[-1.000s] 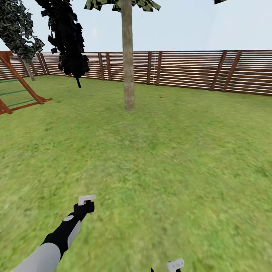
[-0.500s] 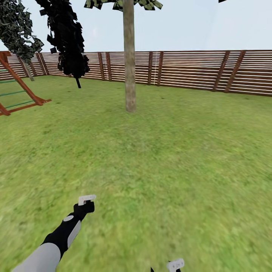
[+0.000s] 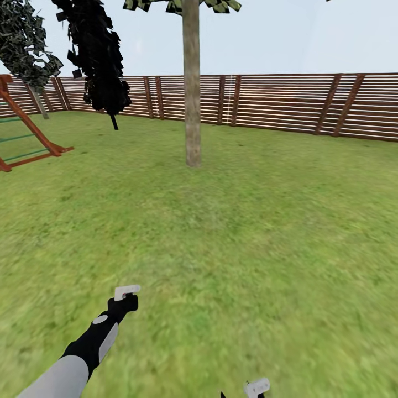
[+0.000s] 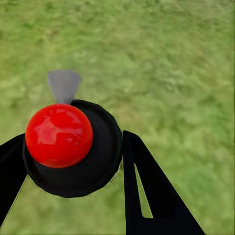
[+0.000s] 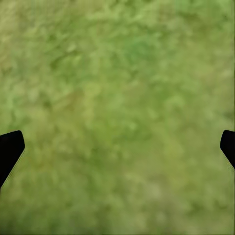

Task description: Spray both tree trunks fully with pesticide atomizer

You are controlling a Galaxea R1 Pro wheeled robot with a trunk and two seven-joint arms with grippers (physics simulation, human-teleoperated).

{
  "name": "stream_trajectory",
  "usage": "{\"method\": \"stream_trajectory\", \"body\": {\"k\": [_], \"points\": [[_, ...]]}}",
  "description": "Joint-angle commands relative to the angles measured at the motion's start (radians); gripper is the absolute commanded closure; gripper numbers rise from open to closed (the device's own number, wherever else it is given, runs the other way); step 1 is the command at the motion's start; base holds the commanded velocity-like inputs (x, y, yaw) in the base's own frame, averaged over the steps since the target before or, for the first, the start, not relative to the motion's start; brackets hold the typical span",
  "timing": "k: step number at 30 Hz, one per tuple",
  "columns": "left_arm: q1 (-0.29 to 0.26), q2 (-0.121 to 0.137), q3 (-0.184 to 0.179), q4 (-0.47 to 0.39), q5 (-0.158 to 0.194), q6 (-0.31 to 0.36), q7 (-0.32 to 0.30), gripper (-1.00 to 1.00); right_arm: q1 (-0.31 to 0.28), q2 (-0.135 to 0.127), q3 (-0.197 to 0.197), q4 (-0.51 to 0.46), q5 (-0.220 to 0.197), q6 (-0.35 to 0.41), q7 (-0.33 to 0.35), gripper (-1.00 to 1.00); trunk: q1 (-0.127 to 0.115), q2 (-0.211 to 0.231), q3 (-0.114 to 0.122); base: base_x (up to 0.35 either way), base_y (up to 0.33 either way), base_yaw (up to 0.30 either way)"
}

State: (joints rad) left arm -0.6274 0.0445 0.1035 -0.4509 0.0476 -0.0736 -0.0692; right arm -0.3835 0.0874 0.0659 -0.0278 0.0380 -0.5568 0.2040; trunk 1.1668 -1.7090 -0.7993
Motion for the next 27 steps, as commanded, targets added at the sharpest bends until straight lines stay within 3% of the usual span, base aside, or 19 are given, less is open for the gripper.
{"method": "stream_trajectory", "body": {"k": [1,27], "points": [[0.0,0.0,0.0,0.0,0.0,0.0,0.0,1.0,0.0,0.0,0.0,0.0,0.0,0.0,0.0,-1.0,0.0,0.0,0.0,0.322,0.117,0.0],[-0.001,-0.005,0.002,-0.003,0.0,0.0,0.0,1.0,0.0,0.0,0.0,0.0,0.0,0.0,0.0,-1.0,0.0,0.0,0.0,0.324,0.114,0.0]]}}
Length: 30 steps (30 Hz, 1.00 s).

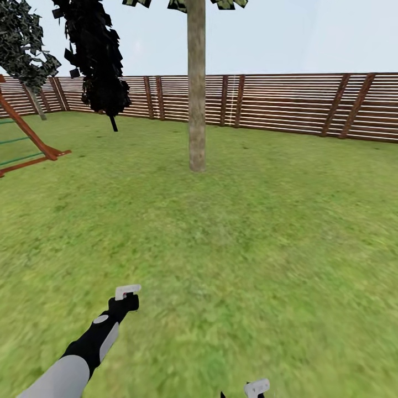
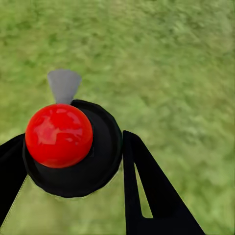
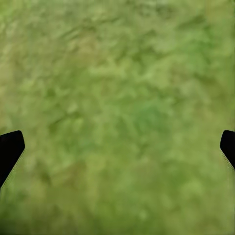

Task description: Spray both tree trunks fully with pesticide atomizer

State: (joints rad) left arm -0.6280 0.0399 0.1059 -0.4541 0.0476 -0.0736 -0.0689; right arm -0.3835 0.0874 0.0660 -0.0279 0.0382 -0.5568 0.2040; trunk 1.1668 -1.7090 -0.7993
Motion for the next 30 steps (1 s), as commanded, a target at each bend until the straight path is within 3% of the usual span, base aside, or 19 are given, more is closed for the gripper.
{"method": "stream_trajectory", "body": {"k": [1,30], "points": [[0.0,0.0,0.0,0.0,0.0,0.0,0.0,1.0,0.0,0.0,0.0,0.0,0.0,0.0,0.0,-1.0,0.0,0.0,0.0,0.324,0.113,0.0],[0.001,0.001,0.002,-0.002,0.001,0.0,0.001,1.0,0.0,0.0,0.0,0.0,0.0,0.0,0.0,-1.0,0.0,0.0,0.0,0.328,0.105,0.0]]}}
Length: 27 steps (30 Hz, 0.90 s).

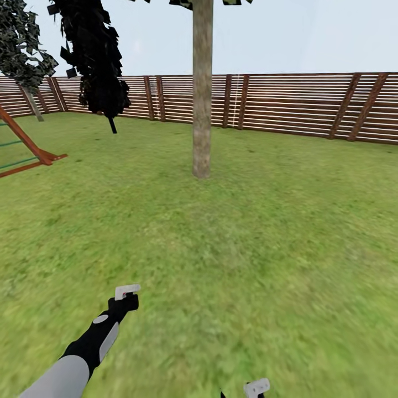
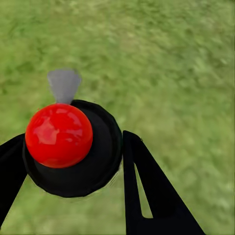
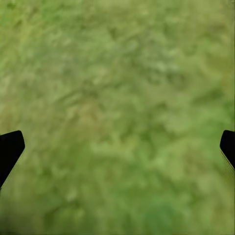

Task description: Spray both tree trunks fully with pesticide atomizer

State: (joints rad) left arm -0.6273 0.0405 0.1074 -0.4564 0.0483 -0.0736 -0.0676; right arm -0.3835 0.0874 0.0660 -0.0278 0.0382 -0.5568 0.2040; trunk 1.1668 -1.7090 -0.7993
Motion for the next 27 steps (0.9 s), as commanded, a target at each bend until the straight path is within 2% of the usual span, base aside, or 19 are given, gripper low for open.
{"method": "stream_trajectory", "body": {"k": [1,27], "points": [[0.0,0.0,0.0,0.001,0.0,0.0,0.0,1.0,0.0,0.0,0.0,0.0,0.0,0.0,0.0,-1.0,0.0,0.0,0.0,0.336,0.079,0.0],[0.0,-0.001,0.0,0.002,-0.001,0.0,-0.001,1.0,0.0,0.0,0.0,-0.001,0.0,0.0,0.0,-1.0,0.0,0.0,0.0,0.336,0.076,0.0]]}}
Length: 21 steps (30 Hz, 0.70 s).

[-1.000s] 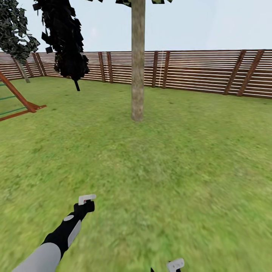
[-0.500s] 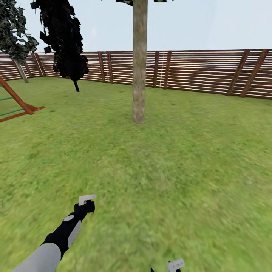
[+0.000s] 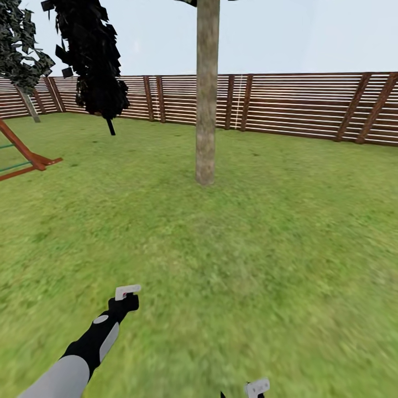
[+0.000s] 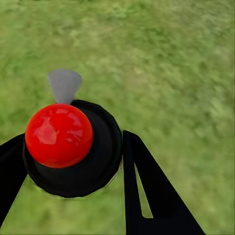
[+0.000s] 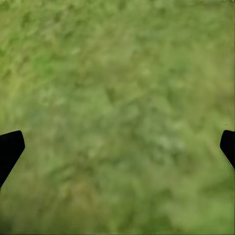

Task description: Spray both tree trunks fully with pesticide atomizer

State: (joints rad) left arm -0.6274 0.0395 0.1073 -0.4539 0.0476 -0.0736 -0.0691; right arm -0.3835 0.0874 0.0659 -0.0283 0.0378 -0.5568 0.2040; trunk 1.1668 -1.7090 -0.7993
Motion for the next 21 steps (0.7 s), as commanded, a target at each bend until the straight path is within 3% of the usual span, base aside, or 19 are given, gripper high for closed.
{"method": "stream_trajectory", "body": {"k": [1,21], "points": [[0.0,0.0,0.0,0.0,0.0,0.0,0.0,1.0,0.0,0.0,0.0,0.0,0.0,0.0,0.0,-1.0,0.0,0.0,0.0,0.336,0.076,0.0],[0.0,-0.001,-0.001,0.0,0.0,0.0,0.0,1.0,0.0,0.0,0.0,0.0,0.0,0.0,0.0,-1.0,0.0,0.0,0.0,0.336,0.076,0.0]]}}
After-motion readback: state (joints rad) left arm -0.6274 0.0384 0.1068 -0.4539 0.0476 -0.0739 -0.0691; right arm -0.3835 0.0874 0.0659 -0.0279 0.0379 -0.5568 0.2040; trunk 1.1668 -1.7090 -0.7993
